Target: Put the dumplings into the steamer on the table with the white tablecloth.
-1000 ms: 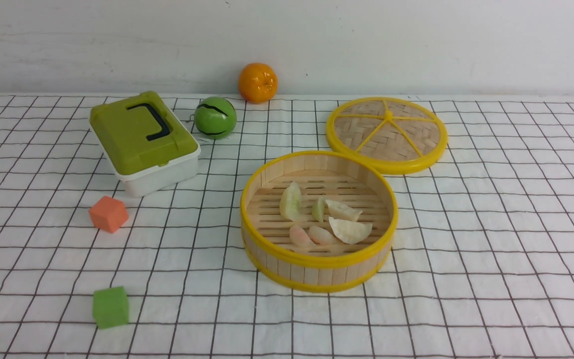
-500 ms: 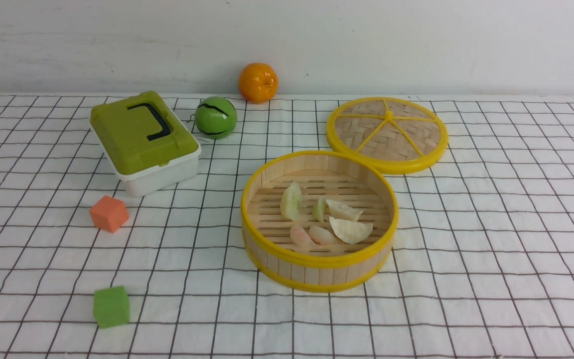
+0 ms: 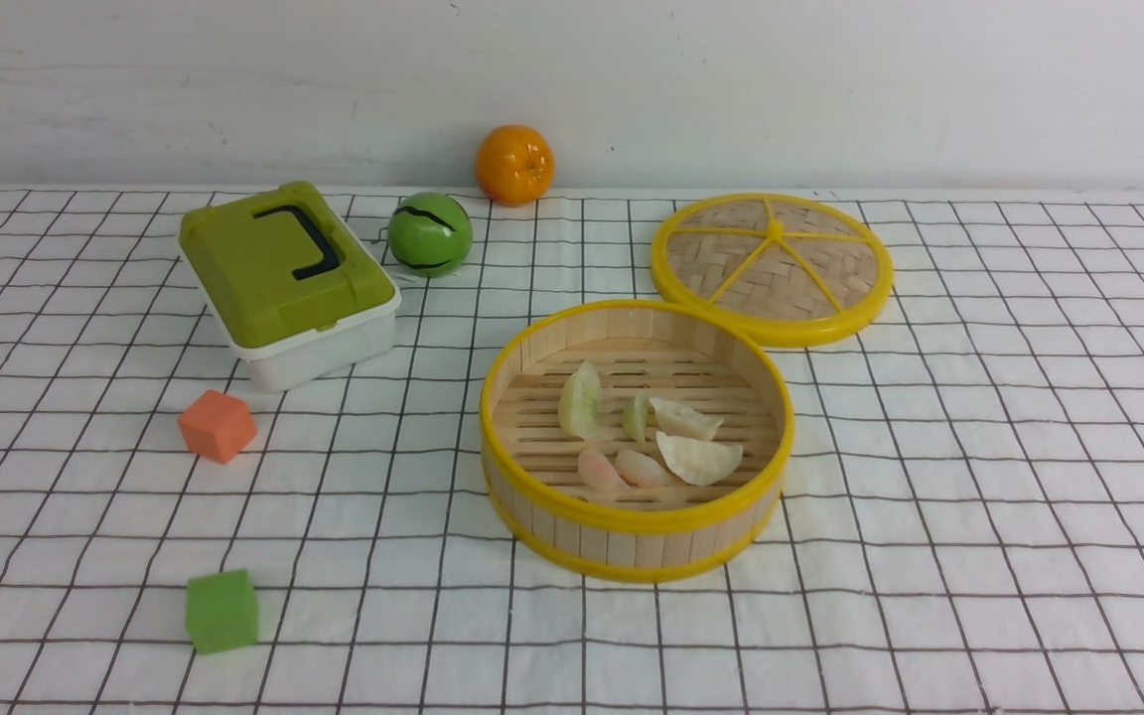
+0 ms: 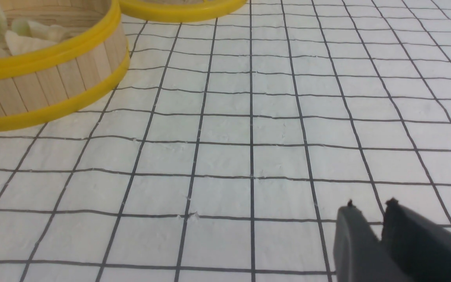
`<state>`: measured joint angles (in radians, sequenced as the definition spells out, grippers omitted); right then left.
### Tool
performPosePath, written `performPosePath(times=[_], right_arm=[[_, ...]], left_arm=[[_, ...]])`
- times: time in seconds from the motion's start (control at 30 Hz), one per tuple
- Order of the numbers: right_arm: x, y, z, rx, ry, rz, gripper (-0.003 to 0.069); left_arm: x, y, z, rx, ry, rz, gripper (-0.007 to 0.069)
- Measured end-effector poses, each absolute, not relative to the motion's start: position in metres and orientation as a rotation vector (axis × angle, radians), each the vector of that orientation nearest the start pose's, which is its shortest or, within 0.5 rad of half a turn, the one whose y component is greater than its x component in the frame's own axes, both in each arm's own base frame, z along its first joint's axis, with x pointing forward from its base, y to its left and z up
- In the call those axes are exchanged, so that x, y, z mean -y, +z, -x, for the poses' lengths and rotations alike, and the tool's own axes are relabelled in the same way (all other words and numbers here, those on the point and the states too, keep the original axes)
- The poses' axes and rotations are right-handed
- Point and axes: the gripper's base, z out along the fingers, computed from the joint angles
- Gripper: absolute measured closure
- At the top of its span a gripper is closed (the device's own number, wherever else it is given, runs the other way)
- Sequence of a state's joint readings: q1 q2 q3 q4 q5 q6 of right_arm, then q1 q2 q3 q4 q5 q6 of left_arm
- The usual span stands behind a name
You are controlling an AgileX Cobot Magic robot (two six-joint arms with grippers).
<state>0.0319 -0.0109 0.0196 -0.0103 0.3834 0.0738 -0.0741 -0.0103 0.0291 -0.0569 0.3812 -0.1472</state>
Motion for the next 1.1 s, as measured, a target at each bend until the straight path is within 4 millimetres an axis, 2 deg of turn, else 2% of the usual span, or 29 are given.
performPosePath(times=[1.1], right_arm=[[-0.0013, 0.1730, -0.0522, -1.875, 0.063, -0.033, 0.0511]], left_arm=[[0.0058, 0.1697, -0.0521, -1.885, -0.207, 0.104, 0.0637]])
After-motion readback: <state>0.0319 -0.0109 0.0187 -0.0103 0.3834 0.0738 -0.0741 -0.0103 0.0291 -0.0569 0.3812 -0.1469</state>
